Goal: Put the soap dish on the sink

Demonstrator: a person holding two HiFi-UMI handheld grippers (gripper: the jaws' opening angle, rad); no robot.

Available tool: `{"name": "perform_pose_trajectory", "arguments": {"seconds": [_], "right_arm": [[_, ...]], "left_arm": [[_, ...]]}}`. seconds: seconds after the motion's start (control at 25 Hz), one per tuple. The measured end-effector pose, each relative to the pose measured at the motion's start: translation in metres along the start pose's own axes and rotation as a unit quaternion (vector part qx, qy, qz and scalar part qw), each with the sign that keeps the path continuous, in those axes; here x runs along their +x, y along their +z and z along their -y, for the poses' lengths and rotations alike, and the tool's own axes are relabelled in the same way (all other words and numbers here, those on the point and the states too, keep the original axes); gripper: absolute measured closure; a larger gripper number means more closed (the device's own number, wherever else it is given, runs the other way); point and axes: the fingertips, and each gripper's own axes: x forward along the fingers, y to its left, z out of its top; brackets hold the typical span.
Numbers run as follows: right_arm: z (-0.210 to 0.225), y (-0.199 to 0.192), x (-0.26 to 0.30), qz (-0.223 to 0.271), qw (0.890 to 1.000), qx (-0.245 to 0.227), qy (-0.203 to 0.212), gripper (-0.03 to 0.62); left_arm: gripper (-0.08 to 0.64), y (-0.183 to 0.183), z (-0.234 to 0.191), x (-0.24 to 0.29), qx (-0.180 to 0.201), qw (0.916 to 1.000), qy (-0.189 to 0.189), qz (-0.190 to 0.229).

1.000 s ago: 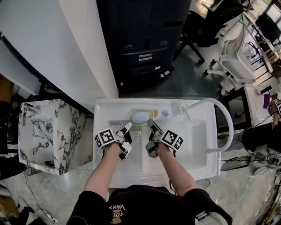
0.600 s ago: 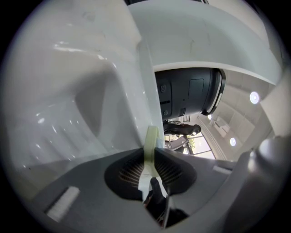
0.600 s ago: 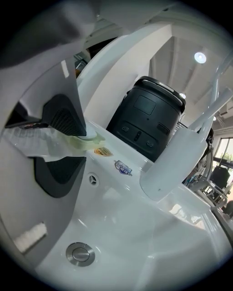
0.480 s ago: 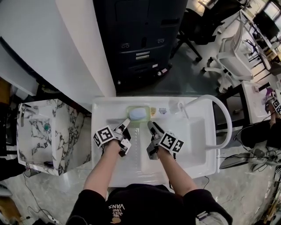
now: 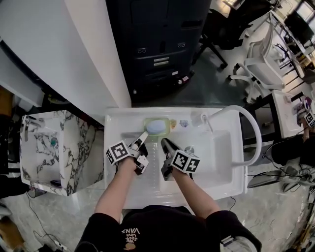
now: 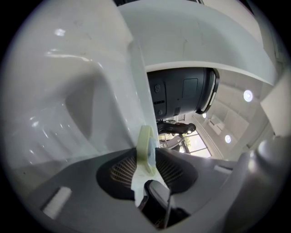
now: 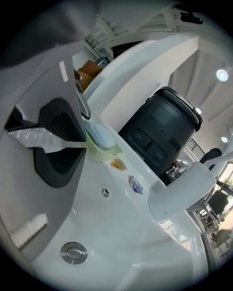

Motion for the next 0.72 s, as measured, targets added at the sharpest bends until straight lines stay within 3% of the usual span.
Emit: {"name": "perform_pose_trajectory", "arguments": {"seconds": [0.16,0.4,0.72], "right_arm": [[-0.004,-0.001,0.005,-0.002,1.0,-0.008,0.005,0.589],[-0.008,0.001,0.012,-0.003,1.0,-0.007,0.008,0.589],[-0.008,0.004,0.017,0.004,1.0,0.004,0.006,0.589]], "left_arm": [[0.397,-0.001,0.004,-0.003,0.03,0.9995,0.003,-0.007],[0.393,-0.002,-0.004,-0.017,0.065,0.9975,0.025,-0.01],[0.394,0.003,-0.012,-0.033,0.14,0.9885,0.058,0.008]]}}
